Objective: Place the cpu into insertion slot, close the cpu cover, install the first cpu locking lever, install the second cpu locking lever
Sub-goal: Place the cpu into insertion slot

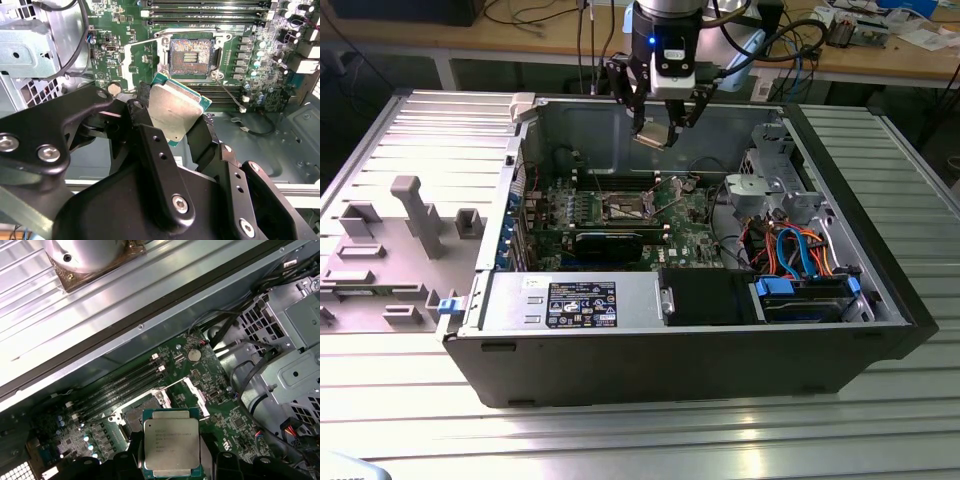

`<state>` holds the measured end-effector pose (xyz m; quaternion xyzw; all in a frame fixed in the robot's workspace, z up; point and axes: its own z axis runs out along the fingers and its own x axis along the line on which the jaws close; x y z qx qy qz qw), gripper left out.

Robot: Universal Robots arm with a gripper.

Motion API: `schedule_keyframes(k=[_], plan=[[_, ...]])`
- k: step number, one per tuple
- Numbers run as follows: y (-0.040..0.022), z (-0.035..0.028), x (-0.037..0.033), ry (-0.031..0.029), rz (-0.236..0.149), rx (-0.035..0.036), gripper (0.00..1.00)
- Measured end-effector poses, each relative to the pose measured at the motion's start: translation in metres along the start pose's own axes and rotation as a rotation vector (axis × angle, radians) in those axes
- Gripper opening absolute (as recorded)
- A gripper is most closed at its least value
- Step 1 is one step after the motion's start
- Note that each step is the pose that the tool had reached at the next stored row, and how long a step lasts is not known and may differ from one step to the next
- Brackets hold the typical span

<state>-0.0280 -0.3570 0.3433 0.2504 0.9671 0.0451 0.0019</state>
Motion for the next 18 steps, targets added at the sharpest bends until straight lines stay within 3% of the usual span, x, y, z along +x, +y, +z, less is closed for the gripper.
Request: schedule_keyframes(k=[18], plan=[[-0.0002,0.0003,0.0003,-0.0014,0.016,-0.0004,0.55]])
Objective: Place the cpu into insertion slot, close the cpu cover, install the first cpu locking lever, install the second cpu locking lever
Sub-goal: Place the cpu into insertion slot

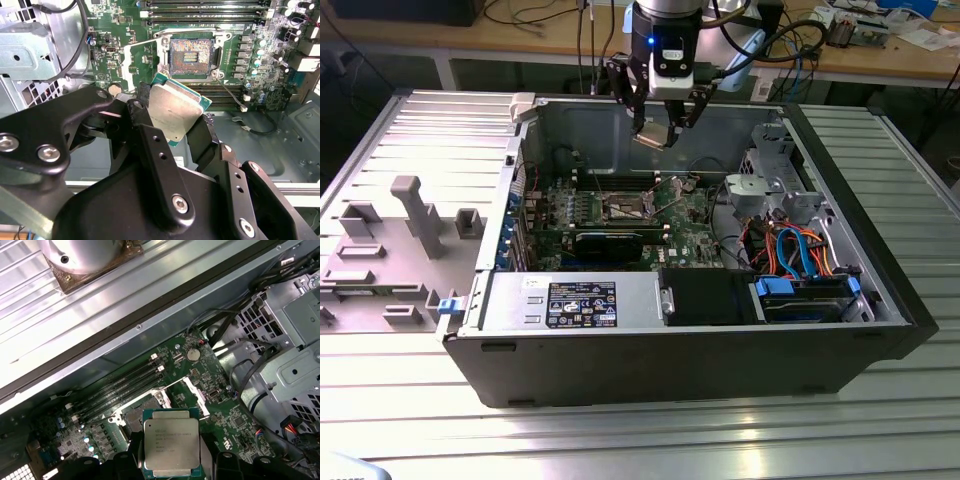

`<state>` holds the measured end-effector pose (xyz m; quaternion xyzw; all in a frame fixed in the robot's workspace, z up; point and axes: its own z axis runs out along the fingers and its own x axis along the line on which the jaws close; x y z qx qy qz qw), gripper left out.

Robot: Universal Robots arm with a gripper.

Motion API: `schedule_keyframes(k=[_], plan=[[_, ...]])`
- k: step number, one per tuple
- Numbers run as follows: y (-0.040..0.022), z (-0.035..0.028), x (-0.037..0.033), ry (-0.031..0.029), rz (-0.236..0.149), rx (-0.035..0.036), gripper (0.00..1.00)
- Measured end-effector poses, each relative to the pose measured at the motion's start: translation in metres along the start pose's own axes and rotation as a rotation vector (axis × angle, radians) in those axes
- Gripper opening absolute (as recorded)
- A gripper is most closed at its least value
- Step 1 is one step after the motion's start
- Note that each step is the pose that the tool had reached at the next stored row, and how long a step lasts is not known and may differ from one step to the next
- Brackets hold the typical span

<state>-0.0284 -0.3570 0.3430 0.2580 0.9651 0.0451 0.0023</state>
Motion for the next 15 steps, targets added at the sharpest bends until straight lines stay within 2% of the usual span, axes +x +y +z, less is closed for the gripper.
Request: schedule_keyframes(k=[12,14,15], plan=[[-0.0001,0.0002,0.0001,-0.0014,0.013,0.0001,0.55],[-0.0001,0.0003,0.0002,-0.004,0.016,0.0041,0.55],[-0.0001,0.0002,0.0002,-0.0069,0.016,0.0091,0.55]])
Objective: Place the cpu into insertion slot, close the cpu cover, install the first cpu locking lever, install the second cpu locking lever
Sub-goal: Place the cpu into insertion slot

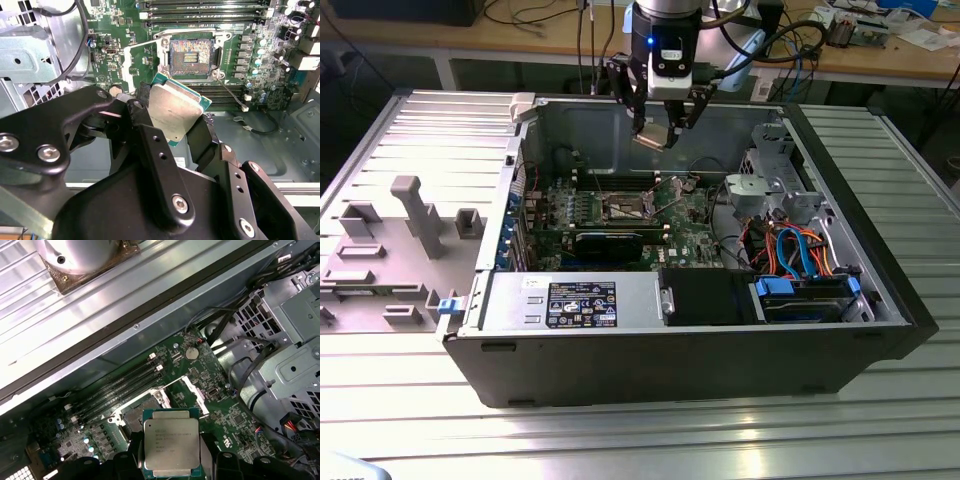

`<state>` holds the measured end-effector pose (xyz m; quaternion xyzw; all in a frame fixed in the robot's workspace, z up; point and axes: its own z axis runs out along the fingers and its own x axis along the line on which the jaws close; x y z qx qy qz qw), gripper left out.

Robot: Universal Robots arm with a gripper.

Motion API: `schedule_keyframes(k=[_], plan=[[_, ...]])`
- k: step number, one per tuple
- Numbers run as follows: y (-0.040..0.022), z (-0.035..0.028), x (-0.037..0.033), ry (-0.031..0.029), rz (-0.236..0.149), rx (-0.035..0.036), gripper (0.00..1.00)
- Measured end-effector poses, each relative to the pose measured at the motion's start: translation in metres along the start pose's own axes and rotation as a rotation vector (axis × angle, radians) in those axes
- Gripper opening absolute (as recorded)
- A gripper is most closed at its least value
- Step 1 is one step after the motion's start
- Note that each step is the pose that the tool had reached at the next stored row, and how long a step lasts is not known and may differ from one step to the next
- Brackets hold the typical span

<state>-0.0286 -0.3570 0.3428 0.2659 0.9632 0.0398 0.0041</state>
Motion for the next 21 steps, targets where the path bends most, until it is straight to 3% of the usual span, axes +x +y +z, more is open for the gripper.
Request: schedule_keyframes(k=[2,3,4,6,21], plan=[[0.0,0.0,0.0,-0.01,0.0,0.0166,0.55],[0.0,0.0,-0.0001,-0.0204,0.0,0.0341,0.55],[0.0,0.0,-0.0001,-0.0257,0.0,0.043,0.55],[0.0001,0.0001,-0.0001,-0.0294,0.0,0.049,0.55],[0.0,0.0007,-0.0001,-0.0352,0.017,0.0573,0.55]])
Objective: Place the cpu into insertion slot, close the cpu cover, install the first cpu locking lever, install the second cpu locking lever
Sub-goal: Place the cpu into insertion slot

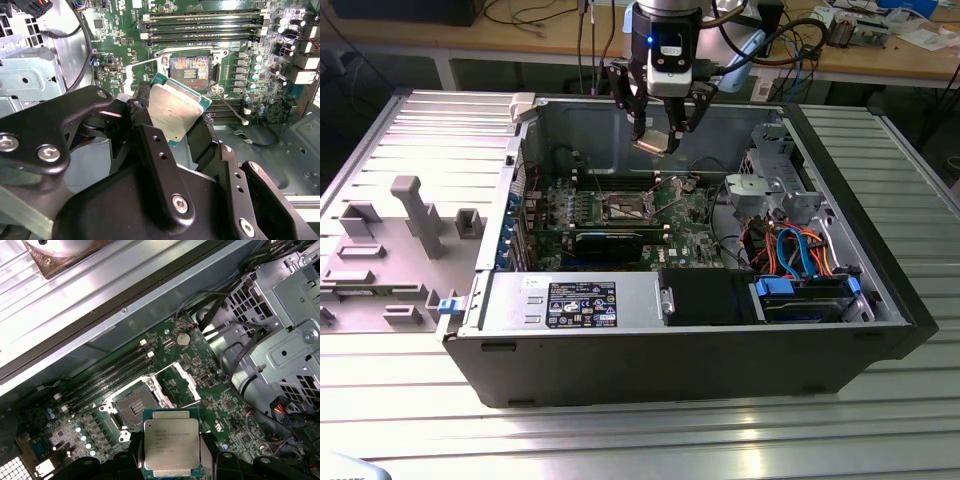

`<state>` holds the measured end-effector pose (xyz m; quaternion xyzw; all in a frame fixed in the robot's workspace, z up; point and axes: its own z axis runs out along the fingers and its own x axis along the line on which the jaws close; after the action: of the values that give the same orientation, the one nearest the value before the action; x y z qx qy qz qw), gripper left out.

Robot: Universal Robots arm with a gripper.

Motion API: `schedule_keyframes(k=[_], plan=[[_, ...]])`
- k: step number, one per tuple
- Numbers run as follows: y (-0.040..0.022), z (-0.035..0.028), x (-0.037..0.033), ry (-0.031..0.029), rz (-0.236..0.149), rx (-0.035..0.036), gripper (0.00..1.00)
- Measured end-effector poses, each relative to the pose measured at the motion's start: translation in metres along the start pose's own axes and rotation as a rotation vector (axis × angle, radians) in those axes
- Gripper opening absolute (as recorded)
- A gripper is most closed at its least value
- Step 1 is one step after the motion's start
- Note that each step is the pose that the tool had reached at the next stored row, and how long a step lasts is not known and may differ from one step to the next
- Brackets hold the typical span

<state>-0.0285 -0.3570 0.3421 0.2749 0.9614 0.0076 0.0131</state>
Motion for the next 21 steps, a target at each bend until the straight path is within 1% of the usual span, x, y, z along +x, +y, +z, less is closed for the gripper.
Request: schedule_keyframes(k=[9,13,14,18,20,21], plan=[[0.0,0.0,0.0,-0.0006,0.004,0.0009,0.55],[0.0,0.0001,0.0,-0.0019,0.009,0.003,0.55],[0.0,0.0002,0.0,-0.0049,0.013,0.0077,0.55],[0.0,0.0002,0.0,-0.0057,0.013,0.0088,0.55],[0.0,0.0002,0.0,-0.0099,0.015,0.0156,0.55],[0.0,0.0002,0.0,-0.01,0.015,0.0157,0.55]])
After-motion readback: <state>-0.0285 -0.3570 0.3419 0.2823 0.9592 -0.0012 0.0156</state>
